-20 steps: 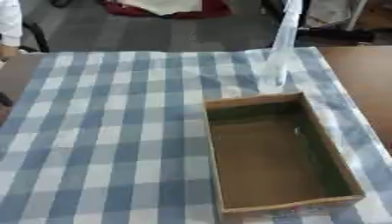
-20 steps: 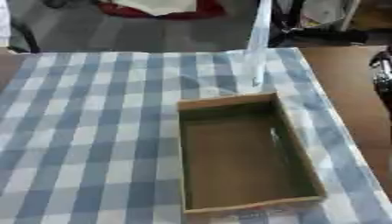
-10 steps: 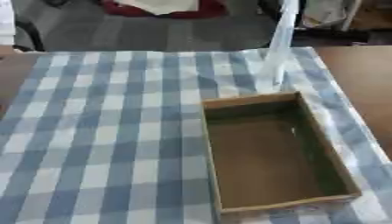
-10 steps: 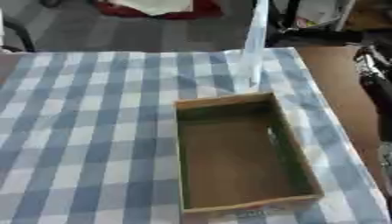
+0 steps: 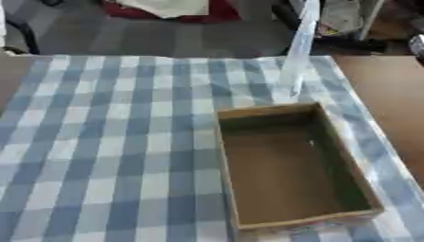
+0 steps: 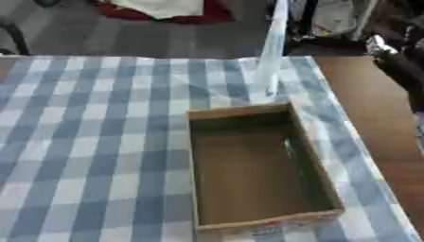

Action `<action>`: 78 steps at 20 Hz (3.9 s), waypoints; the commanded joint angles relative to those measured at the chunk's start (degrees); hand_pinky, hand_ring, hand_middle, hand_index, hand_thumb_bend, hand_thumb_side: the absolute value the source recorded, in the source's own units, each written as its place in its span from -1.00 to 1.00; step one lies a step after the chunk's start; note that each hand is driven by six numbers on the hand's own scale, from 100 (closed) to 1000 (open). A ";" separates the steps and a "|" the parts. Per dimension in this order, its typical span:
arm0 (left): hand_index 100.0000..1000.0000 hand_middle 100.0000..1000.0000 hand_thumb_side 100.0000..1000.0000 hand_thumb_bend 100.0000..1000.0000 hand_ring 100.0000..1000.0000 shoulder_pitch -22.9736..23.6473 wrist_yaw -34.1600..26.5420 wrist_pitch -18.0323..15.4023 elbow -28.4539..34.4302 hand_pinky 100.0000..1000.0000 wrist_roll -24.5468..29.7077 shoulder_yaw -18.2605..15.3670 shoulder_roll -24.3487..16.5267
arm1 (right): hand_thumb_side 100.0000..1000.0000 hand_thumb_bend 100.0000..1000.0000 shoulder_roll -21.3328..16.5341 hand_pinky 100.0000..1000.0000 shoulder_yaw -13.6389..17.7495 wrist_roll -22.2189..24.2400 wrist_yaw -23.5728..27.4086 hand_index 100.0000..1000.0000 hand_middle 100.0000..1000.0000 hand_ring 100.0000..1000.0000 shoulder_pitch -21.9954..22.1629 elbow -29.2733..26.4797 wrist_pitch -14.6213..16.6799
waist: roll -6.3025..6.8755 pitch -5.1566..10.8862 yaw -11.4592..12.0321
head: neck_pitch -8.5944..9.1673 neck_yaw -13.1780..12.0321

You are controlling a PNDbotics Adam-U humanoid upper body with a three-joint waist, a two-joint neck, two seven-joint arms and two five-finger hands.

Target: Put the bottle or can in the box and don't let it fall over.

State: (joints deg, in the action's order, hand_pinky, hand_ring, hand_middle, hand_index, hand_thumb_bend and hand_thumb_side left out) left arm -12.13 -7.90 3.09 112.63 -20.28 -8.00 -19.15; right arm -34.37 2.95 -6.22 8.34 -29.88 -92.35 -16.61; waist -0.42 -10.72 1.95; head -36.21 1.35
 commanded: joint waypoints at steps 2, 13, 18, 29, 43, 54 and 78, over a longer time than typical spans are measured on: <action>-0.03 0.43 0.27 -1.00 0.46 -0.38 0.19 0.00 0.46 -0.60 0.41 -0.52 -1.84 | -0.08 -1.00 -2.51 0.87 -0.56 1.35 0.42 0.96 1.00 1.00 -3.38 4.39 -0.22 | -0.09 1.52 0.28 | 0.21 0.52; -0.04 0.44 0.27 -1.00 0.47 -0.58 0.07 0.00 0.42 -0.61 0.67 -0.39 -1.38 | 0.04 -1.00 -1.89 0.89 -3.91 5.49 0.27 1.00 1.00 1.00 -12.75 15.50 -0.60 | 0.15 1.26 1.19 | 1.42 1.43; -0.04 0.44 0.27 -1.00 0.47 -0.54 0.05 0.03 0.33 -0.61 0.84 -0.31 -1.26 | 0.13 -1.00 -0.30 0.91 -5.28 8.11 -0.68 1.00 1.00 1.00 -16.92 20.83 0.26 | 0.25 1.12 1.36 | 0.86 1.80; -0.04 0.43 0.27 -1.00 0.47 -1.07 -0.03 0.11 0.31 -0.62 1.10 -0.17 -1.09 | 0.15 -1.00 -0.58 0.97 -6.08 19.18 4.94 1.00 1.00 1.00 -21.79 28.22 4.01 | 0.30 0.49 1.90 | 0.92 3.12; -0.04 0.44 0.27 -1.00 0.48 -2.00 -0.17 0.27 0.68 -0.63 1.22 -0.05 -0.54 | -0.10 -1.00 -1.10 1.00 -5.86 23.22 5.46 1.00 1.00 1.00 -24.12 30.69 5.82 | 0.88 -1.41 2.83 | 3.44 4.12; -0.04 0.44 0.27 -1.00 0.48 -2.66 -0.38 0.48 1.09 -0.64 1.62 0.09 -0.01 | -0.18 -1.00 -1.92 1.00 -5.17 23.50 3.12 1.00 1.00 1.00 -25.30 30.93 8.07 | 1.31 -3.21 3.62 | 6.48 4.41; -0.05 0.45 0.27 -1.00 0.49 -2.90 -0.38 0.73 1.02 -0.65 2.66 0.47 0.19 | -0.28 -1.00 -1.47 1.00 -4.34 23.51 -3.45 1.00 1.00 1.00 -26.07 29.66 10.87 | 1.36 -4.12 3.90 | 6.55 4.76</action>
State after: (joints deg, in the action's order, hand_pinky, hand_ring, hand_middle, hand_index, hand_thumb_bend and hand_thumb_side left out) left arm -14.50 -8.07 3.89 112.69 -17.81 -7.38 -18.07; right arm -34.25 -1.81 17.16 5.23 -54.43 -61.41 -5.74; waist 0.92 -15.77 5.80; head -30.23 6.06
